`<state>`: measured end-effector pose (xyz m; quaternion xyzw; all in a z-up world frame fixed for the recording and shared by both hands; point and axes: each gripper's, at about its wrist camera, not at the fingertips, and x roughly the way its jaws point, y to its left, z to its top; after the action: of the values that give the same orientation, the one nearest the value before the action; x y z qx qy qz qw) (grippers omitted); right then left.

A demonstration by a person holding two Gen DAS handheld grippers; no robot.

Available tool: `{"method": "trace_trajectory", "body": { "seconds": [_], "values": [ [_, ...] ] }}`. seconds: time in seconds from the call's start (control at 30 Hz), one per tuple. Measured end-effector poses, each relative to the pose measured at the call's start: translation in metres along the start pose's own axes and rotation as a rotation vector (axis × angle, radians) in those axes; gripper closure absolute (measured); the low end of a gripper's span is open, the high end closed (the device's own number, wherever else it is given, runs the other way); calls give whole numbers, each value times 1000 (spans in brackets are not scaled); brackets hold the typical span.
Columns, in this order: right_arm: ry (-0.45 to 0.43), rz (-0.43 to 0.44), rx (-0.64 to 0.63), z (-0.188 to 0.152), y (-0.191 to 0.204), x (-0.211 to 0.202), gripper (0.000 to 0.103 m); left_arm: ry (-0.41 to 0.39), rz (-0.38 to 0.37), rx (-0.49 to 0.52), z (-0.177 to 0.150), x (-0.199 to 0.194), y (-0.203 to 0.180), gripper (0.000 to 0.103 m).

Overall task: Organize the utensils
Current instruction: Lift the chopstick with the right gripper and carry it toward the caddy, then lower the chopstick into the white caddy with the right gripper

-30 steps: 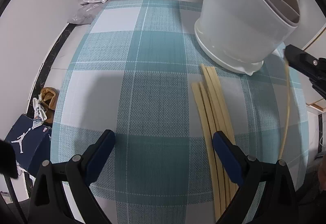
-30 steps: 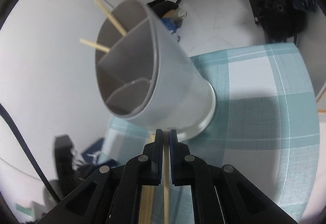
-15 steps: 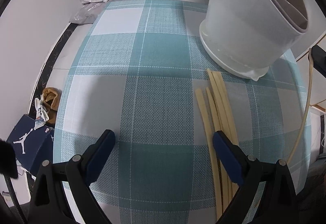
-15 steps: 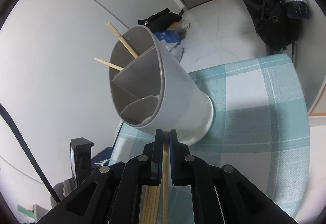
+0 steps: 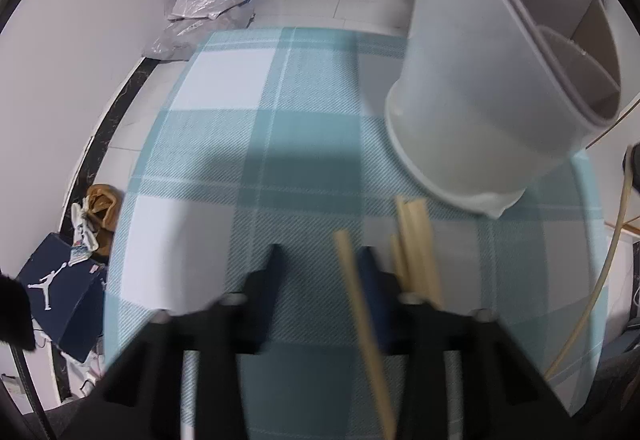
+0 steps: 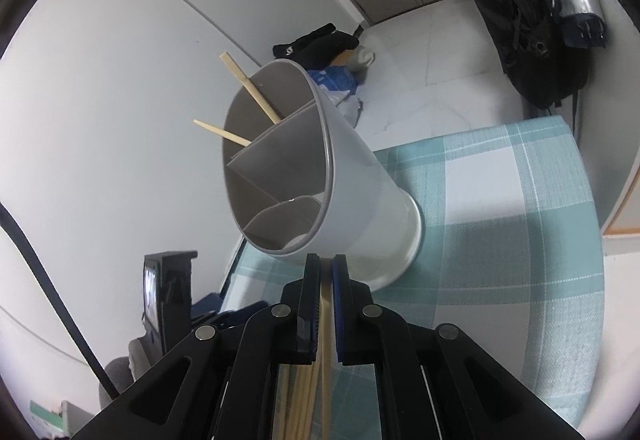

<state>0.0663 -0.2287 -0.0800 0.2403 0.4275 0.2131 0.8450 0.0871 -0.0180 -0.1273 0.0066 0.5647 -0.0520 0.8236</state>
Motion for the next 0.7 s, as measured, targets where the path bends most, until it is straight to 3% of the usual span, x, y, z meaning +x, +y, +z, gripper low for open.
{"method": "trace_trajectory", "body": {
  "seconds": [0.03, 0.13, 0.33, 0.47, 0.7],
  "values": [
    [-1, -2, -2, 0, 0, 0, 98, 1, -12, -9, 1, 1, -1, 93],
    [-13, -11, -18, 1, 2, -4, 98, -3, -28, -55, 5, 3, 6, 98],
    [-44, -31, -54, 1, 8, -15, 98, -32, -71, -144, 5, -5, 17, 100],
    [-84, -51, -103, -5, 19, -27, 98, -128, -120, -188, 3, -31, 21, 100],
    [-173, -103, -258, -22, 54, -50, 98, -370, -185, -222, -13, -100, 28, 100]
  ]
}}
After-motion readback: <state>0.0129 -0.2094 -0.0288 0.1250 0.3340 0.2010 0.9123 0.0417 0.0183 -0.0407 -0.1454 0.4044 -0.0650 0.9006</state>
